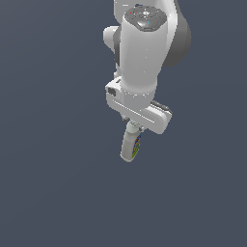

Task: Pick up the object and move it to a goal position.

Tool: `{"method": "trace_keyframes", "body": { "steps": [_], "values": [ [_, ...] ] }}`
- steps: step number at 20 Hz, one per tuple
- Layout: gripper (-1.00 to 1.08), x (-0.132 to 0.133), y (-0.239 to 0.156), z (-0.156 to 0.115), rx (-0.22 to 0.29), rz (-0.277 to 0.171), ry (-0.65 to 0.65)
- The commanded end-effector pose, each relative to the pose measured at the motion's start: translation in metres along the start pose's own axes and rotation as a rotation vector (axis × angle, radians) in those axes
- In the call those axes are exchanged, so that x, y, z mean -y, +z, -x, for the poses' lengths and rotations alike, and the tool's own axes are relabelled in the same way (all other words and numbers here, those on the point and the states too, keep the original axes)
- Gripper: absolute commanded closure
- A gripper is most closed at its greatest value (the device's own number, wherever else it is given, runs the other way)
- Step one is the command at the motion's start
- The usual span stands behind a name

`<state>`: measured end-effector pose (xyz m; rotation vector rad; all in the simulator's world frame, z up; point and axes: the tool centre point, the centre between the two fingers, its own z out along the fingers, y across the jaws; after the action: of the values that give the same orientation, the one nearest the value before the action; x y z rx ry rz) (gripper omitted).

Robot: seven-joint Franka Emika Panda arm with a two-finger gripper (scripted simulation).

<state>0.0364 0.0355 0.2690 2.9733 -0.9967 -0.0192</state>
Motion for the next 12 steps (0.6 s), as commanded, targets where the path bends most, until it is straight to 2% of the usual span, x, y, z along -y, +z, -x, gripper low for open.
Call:
{"method": "trace_keyframes", "body": {
  "steps": [1,12],
  "values": [
    [1.08,-0.004,-0.023,0.013,-0.011,-0.009,-0.001],
    [1.08,-0.034,-0.104,0.087,-0.011,-0.008,-0.001]
  ]
}}
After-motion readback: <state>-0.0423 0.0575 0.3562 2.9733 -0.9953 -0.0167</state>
